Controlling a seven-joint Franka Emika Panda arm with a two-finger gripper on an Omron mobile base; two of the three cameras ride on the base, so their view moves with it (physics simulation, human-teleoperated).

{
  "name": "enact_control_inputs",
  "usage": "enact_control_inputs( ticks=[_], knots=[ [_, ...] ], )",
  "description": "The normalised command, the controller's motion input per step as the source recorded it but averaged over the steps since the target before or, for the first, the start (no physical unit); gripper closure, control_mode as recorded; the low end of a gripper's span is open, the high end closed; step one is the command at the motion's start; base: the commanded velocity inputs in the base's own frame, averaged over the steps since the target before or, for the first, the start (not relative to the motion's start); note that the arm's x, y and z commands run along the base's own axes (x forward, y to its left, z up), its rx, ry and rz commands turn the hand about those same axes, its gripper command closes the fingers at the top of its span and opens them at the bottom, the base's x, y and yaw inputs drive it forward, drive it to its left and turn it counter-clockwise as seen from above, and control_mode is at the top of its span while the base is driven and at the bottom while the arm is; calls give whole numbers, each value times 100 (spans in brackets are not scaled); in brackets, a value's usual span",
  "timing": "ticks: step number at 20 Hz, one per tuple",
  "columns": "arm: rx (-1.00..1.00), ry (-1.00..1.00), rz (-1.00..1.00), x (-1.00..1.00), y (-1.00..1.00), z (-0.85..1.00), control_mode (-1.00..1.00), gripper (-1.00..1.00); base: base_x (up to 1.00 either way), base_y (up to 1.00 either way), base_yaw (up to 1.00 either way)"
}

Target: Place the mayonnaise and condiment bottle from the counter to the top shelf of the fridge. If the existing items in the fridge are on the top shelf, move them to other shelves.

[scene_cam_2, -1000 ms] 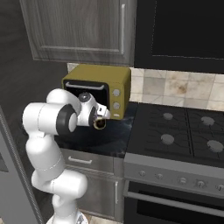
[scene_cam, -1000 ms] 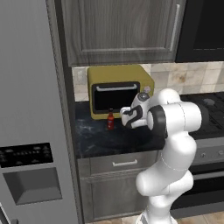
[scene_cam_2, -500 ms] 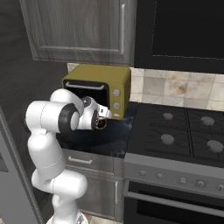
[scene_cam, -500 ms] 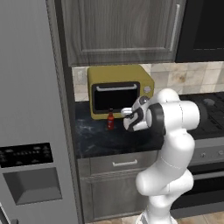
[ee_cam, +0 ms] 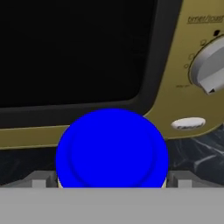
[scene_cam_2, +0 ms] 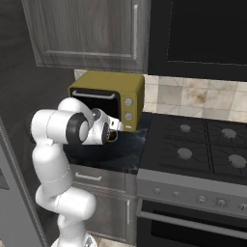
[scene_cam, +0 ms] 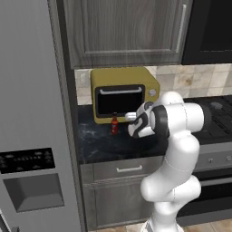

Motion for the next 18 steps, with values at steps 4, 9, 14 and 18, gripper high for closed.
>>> enact_control_inputs(
  ticks=[4,9,14,18],
  knots=[
    [0,0,0,7,0,0,-100,100,0,0,0],
    [0,0,0,-2,0,1,-100,100,0,0,0],
    [0,0,0,-54,0,46,-100,100,0,0,0],
    [0,0,-1,-99,0,92,-100,100,0,0,0]
  ],
)
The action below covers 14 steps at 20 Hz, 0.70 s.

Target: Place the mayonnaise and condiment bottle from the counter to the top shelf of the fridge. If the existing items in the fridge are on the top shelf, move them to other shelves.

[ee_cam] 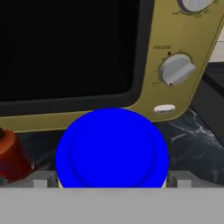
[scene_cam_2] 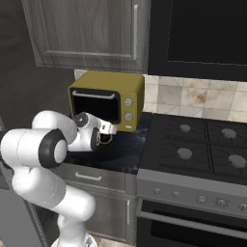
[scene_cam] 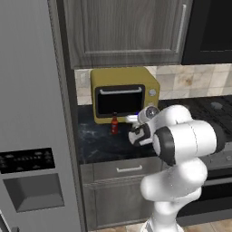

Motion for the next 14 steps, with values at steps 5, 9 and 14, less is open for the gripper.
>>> enact_control_inputs(
  ticks=[5,9,14],
  knots=[
    [0,0,-4,-100,0,100,-100,100,0,0,0],
    [0,1,-4,-100,7,100,-100,100,0,0,0],
    [0,7,-2,-100,5,100,-100,100,0,0,0]
  ],
)
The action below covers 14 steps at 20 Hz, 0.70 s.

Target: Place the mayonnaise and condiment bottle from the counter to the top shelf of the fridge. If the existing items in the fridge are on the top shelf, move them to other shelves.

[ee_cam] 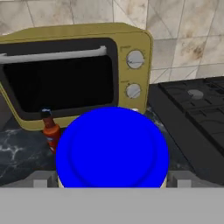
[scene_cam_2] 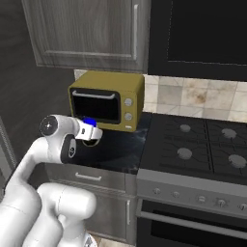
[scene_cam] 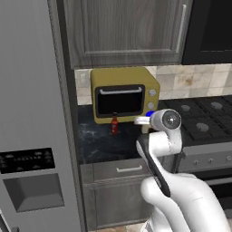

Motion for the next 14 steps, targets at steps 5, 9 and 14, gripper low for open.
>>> enact_control_inputs(
  ticks=[5,9,14],
  knots=[
    [0,16,0,-100,1,100,-100,100,0,0,0],
    [0,13,0,-100,1,98,-100,100,0,0,0],
    [0,1,1,-100,0,71,-100,100,0,0,0]
  ],
)
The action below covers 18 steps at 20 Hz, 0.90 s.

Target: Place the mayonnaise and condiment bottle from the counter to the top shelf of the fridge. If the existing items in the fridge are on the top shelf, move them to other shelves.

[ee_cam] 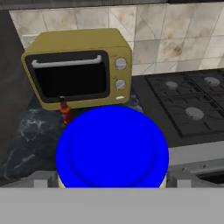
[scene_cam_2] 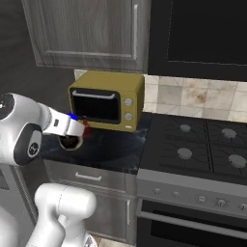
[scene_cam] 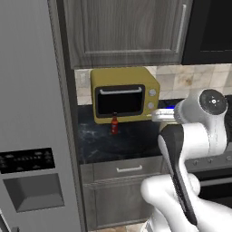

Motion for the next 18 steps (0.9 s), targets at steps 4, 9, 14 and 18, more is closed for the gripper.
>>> enact_control_inputs(
  ticks=[4,9,14,18],
  knots=[
    [0,-6,4,-80,6,26,-100,100,0,0,0],
    [0,-4,3,-52,6,0,100,100,-40,6,3],
    [0,0,0,0,0,0,100,100,-99,71,20],
    [0,0,0,0,0,0,100,100,-69,100,30]
  ],
)
